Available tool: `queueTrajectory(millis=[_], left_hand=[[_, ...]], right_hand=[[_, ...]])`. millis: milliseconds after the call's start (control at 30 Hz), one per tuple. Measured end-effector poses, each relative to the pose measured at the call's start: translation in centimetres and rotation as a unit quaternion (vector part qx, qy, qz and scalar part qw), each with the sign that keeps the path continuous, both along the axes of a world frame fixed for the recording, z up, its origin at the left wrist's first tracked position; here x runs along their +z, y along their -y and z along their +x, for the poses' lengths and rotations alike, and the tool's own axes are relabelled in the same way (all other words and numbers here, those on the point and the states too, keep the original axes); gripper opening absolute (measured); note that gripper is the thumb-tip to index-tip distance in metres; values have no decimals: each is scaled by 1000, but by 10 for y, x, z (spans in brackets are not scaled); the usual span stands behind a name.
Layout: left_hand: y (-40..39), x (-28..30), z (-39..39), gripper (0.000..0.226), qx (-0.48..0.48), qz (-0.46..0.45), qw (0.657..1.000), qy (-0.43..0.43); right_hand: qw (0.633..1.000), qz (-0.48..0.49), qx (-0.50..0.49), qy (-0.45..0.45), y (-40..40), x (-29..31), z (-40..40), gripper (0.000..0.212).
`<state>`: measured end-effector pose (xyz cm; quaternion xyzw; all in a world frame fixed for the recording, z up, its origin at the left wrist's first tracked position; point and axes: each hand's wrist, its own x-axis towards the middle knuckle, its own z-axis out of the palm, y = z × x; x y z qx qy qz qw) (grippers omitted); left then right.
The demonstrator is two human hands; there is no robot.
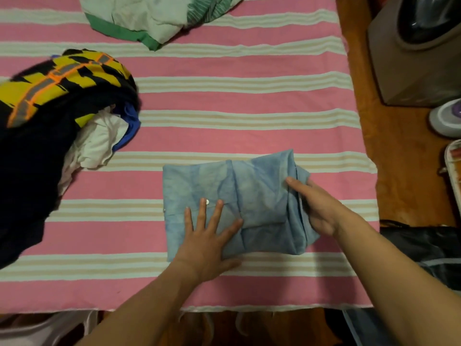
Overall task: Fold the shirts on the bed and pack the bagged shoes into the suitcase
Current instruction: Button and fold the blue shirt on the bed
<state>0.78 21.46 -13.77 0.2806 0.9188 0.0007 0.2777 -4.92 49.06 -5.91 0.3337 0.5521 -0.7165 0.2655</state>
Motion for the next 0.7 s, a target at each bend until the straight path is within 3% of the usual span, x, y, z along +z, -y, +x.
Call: queueTrajectory(millis=[67, 100, 133, 200, 267, 300, 333, 367, 400, 467, 567, 633, 667, 700], left_hand=[[12, 20, -9, 81, 40, 83, 993, 67], [19, 33, -15, 68, 121, 154, 972, 132], [26, 42, -23, 55, 236, 243, 920, 198], [40, 55, -38, 47, 463, 414, 731, 282], [55, 59, -48, 58, 593, 512, 530, 325], [61, 58, -52, 66, 630, 526, 457, 342], [68, 57, -54, 73, 656, 524, 411, 356], [73, 55, -55, 76, 667, 518, 391, 366], [75, 53, -55, 73, 669, 511, 393, 370], [70, 51, -53, 49, 663, 486, 450, 349], [52, 47, -51, 19, 647, 431, 550, 305], [44, 48, -50, 14, 635, 374, 613, 285], [43, 50, -51, 17, 631, 345, 643, 264], [45, 51, -53, 19, 635, 327, 657, 242]], right_hand=[[999, -39, 20, 4, 5, 17, -4, 45], [998, -61, 29, 7, 9, 26, -5, 47], [995, -90, 38, 6, 14, 34, -6, 50], [987, -145, 67, -16, 36, 50, -9, 51], [979, -159, 119, -37, 72, 60, -11, 50], [979, -139, 147, -29, 95, 59, -12, 52], [976, -93, 194, -28, 117, 53, -13, 56], [967, -25, 251, -40, 140, 44, -13, 63], [950, 45, 305, -54, 159, 35, -12, 74], [933, 125, 330, -67, 181, 14, -10, 86], [965, 77, 249, -41, 178, 2, -13, 59], [975, 17, 221, -30, 163, 8, -15, 34], [977, 23, 203, -56, 154, 14, -18, 27], [970, 89, 197, -109, 144, 15, -22, 23]])
